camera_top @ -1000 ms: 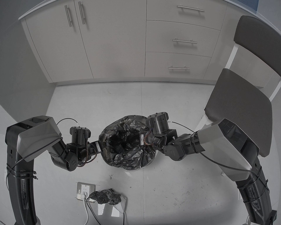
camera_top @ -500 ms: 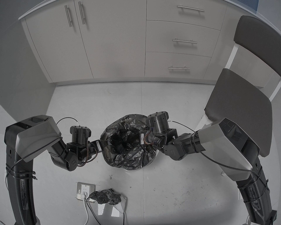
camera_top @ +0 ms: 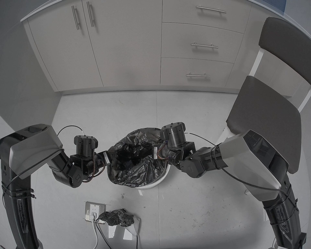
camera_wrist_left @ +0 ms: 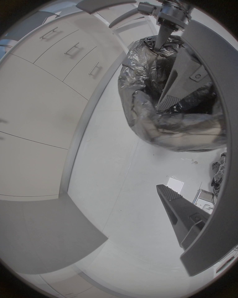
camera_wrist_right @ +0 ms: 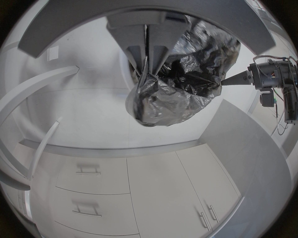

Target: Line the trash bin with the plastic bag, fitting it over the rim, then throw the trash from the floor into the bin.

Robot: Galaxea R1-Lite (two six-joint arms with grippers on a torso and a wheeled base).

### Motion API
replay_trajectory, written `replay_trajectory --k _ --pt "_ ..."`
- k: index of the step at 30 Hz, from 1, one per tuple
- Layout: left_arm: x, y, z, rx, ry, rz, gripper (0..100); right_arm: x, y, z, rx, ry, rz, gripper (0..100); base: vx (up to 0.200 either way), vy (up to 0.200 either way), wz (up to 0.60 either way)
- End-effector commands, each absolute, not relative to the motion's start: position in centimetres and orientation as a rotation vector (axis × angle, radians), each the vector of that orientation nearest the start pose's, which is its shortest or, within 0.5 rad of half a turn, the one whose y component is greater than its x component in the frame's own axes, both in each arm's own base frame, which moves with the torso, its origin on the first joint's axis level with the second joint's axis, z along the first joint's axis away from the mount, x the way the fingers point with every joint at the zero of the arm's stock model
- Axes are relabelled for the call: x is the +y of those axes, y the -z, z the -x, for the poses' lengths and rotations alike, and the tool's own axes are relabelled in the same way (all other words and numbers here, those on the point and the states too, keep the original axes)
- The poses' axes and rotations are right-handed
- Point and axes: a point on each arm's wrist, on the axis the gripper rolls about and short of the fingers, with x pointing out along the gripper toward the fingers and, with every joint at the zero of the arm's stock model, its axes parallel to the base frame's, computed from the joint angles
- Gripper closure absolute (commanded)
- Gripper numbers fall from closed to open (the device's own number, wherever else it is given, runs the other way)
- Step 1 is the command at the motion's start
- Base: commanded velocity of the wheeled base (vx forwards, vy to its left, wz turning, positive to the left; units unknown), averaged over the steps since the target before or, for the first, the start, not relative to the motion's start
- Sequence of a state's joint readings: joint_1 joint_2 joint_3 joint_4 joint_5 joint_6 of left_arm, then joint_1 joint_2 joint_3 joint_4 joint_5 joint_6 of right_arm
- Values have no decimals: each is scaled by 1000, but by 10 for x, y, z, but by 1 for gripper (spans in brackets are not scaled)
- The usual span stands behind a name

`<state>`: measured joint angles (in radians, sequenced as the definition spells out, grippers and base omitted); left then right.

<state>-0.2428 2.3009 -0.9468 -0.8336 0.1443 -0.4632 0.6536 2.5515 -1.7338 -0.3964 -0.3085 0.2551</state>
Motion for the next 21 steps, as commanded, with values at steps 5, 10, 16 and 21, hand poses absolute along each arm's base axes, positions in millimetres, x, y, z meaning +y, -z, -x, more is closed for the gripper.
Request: replay_trajectory --k 5,10,16,21 --pt "-105 -9 -393 532 1 344 0 305 -50 -415 417 -279 -54 100 0 0 0" --pt "-109 3 -398 549 3 338 0 301 -46 -415 428 -263 -43 100 0 0 0" --pt "-113 13 -399 566 7 332 0 298 -46 -417 428 -254 -40 100 0 0 0" --pt "-117 12 -397 566 16 329 0 292 -51 -413 440 -227 -25 100 0 0 0"
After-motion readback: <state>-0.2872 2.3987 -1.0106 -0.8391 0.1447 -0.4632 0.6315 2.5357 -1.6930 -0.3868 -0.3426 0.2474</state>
